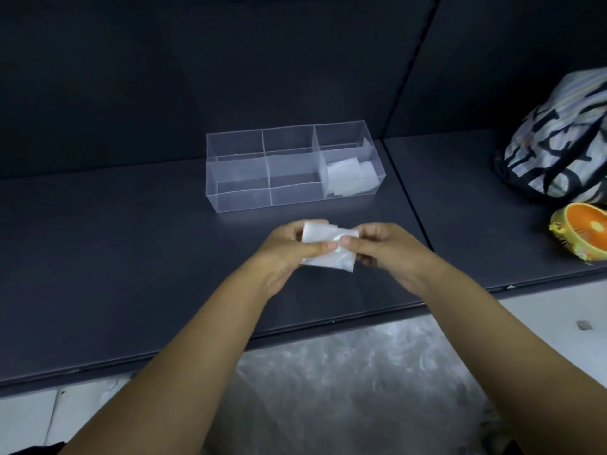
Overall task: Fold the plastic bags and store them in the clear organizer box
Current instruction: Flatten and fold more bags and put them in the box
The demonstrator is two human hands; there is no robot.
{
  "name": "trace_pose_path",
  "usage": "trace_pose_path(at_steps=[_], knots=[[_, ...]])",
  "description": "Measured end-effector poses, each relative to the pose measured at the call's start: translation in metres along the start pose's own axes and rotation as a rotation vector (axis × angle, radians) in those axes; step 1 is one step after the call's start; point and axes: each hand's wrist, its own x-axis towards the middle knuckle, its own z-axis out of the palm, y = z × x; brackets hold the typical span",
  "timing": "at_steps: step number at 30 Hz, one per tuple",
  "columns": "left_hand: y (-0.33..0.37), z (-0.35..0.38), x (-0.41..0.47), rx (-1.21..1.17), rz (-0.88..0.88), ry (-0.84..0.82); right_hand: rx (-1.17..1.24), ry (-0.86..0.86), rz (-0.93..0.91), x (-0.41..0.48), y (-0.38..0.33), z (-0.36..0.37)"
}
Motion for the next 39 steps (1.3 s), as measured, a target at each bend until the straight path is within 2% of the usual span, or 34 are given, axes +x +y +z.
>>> trace_pose_path(at_steps=[3, 6, 8, 9, 11, 13, 15, 17, 19, 21, 25, 28, 32, 34, 36, 39], knots=[[0.018, 0.005, 0.019, -0.013, 0.132, 0.166, 0.079, 0.137, 0.053, 0.028, -0.01, -0.005], [0.035, -0.006, 0.041, 0.027, 0.277, 0.436, 0.034, 0.212, -0.045, 0.062, -0.034, -0.023], [0.039, -0.016, 0.051, 0.202, 0.403, 0.6, -0.043, 0.247, -0.094, 0.087, -0.049, -0.038], [0.037, -0.021, 0.055, 0.363, 0.471, 0.65, -0.115, 0.279, -0.09, 0.1, -0.054, -0.045], [0.025, -0.028, 0.064, 0.84, 0.539, 0.648, -0.316, 0.359, -0.046, 0.125, -0.059, -0.06], [0.01, -0.032, 0.072, 1.265, 0.479, 0.508, -0.561, 0.402, -0.019, 0.146, -0.062, -0.071], [-0.007, -0.034, 0.077, 1.454, 0.448, 0.413, -0.839, 0.433, 0.003, 0.159, -0.065, -0.075], [-0.019, -0.037, 0.081, 1.553, 0.456, 0.407, -1.089, 0.481, -0.012, 0.167, -0.064, -0.073], [-0.023, -0.039, 0.083, 1.593, 0.466, 0.422, -1.229, 0.525, -0.05, 0.171, -0.058, -0.068], [-0.023, -0.039, 0.084, 1.614, 0.462, 0.423, -1.194, 0.56, -0.091, 0.172, -0.049, -0.066], [-0.023, -0.037, 0.075, 1.523, 0.496, 0.441, -0.682, 0.658, -0.207, 0.155, -0.039, -0.067], [-0.038, -0.034, 0.048, 1.427, 0.534, 0.466, -0.475, 0.746, -0.326, 0.117, -0.026, -0.062], [-0.095, -0.026, -0.005, 1.432, 0.33, 0.405, -0.331, 0.788, -0.418, 0.033, 0.037, -0.017], [-0.121, -0.023, -0.031, 1.508, 0.245, 0.401, -0.389, 0.791, -0.408, -0.018, 0.084, 0.018], [-0.136, -0.021, -0.052, 1.518, 0.218, 0.406, -0.571, 0.725, -0.33, -0.064, 0.133, 0.044], [-0.146, -0.024, -0.067, 1.533, 0.208, 0.409, -0.906, 0.59, -0.031, -0.111, 0.193, 0.059]])
